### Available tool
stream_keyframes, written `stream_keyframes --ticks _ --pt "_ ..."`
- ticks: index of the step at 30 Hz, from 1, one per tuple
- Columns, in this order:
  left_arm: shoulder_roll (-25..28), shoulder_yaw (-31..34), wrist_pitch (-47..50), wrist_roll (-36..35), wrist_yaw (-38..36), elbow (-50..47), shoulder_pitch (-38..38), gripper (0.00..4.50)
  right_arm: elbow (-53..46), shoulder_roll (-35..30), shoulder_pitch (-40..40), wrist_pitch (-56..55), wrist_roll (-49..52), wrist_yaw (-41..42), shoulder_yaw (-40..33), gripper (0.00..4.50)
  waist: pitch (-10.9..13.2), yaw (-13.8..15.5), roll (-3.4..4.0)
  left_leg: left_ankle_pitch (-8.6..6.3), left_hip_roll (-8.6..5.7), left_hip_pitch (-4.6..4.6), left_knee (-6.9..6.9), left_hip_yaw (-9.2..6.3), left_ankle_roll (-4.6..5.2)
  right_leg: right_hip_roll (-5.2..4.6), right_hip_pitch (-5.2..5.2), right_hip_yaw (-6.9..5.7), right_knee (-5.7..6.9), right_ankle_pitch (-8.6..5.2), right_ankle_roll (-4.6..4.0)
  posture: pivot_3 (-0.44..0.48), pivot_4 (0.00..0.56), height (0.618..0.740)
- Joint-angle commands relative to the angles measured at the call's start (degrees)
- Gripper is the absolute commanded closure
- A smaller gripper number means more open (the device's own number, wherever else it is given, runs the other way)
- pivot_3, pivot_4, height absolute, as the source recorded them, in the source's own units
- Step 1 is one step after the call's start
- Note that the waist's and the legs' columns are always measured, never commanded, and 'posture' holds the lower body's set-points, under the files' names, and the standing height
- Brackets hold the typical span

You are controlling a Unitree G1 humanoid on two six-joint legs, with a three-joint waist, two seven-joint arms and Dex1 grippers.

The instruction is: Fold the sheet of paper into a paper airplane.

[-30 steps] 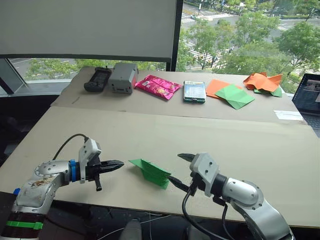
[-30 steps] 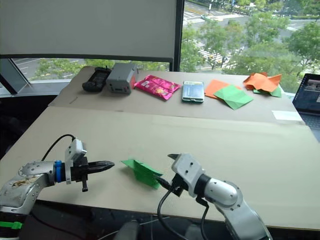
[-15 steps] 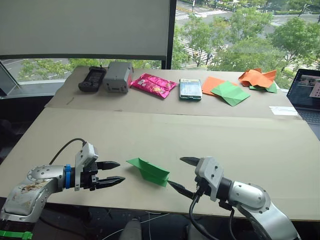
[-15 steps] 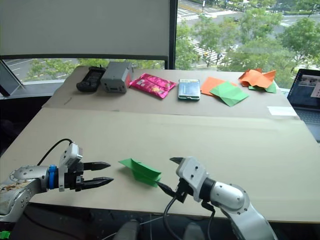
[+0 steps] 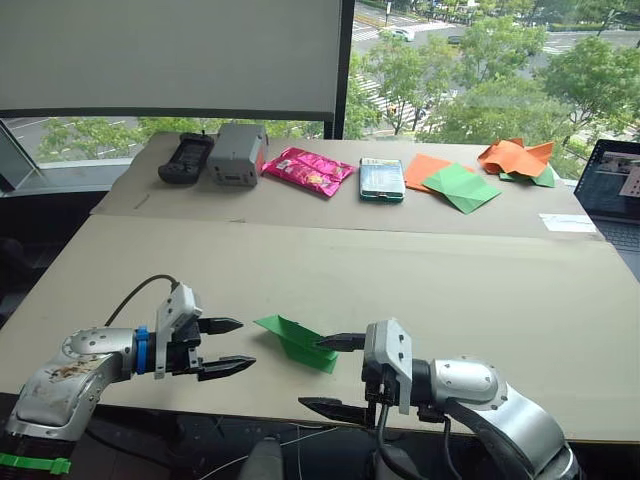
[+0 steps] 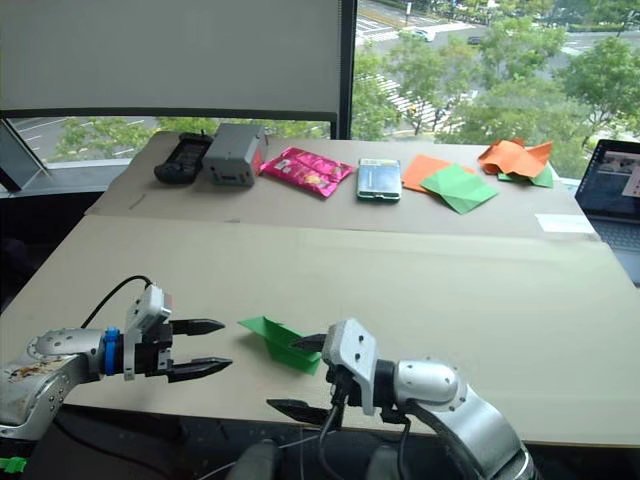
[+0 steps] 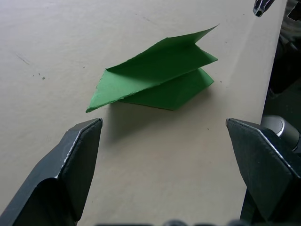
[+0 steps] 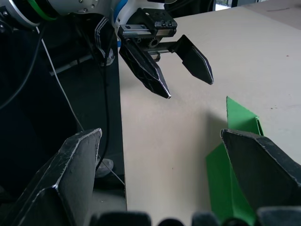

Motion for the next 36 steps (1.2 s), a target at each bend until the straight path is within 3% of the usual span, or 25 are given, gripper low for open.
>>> stream_keyframes --ticks 1,6,12,20,25,29,36 --pt "-0.2 0.4 -0.6 -0.4 0.3 -1.2 -0.7 0.03 4.2 0.2 -2.5 -1.8 -2.7 0.3 2.8 0.0 0.0 0.1 0.0 0.0 0.0 0.0 0.06 0.0 0.0 0.0 0.01 0.01 0.03 0.12 -0.05 0.0 0.15 0.713" --pt "-0.8 0.7 -0.5 -0.7 1.1 -2.0 -0.5 0.03 11.0 3.1 -6.6 -5.8 -8.7 -4.2 2.9 0.0 0.0 0.4 -0.06 0.0 0.0 0.05 0.55 0.01 0.0 0.01 -0.02 0.06 0.77 0.15 -0.06 0.0 0.15 0.713" --pt "-1.5 0.7 -0.6 -0.7 2.2 -2.4 -0.4 0.03 13.6 4.7 -8.9 -6.8 -12.3 -6.2 3.3 0.0 -0.1 0.7 -0.03 0.0 0.03 0.11 0.45 0.01 0.0 0.04 -0.02 0.06 0.82 0.15 -0.06 0.0 0.15 0.713" --pt "-2.2 0.5 -0.5 -0.6 3.2 -3.0 0.0 0.03 13.7 6.8 -11.0 -1.9 -8.4 -6.1 -0.3 0.0 -0.1 1.1 -0.07 0.01 0.06 0.11 0.49 0.01 0.01 0.12 0.04 0.1 0.87 0.17 -0.05 0.0 0.15 0.713" --pt "-2.2 0.3 -0.7 -0.4 3.4 -2.7 -0.2 0.03 13.7 6.1 -14.5 1.0 -6.2 -5.0 -2.9 0.0 -0.1 1.1 -0.06 0.01 0.07 0.11 0.49 0.01 0.02 0.15 0.03 0.12 0.9 0.17 -0.05 0.0 0.15 0.713" --pt "-2.4 0.1 -1.0 0.0 3.6 -2.5 -0.2 0.03 16.7 1.2 -17.6 -2.0 -12.8 -2.7 1.4 0.0 -0.1 1.1 -0.05 0.01 0.08 0.11 0.5 0.01 0.02 0.16 0.04 0.12 0.91 0.17 -0.06 0.0 0.15 0.713" --pt "-2.5 0.2 -0.9 0.1 4.0 -2.6 0.0 0.03 20.0 0.2 -17.9 -5.8 -15.7 -1.3 2.8 0.0 -0.2 1.1 -0.1 0.03 0.07 0.12 0.51 0.01 0.04 0.18 0.06 0.13 0.98 0.24 -0.06 0.0 0.15 0.713"
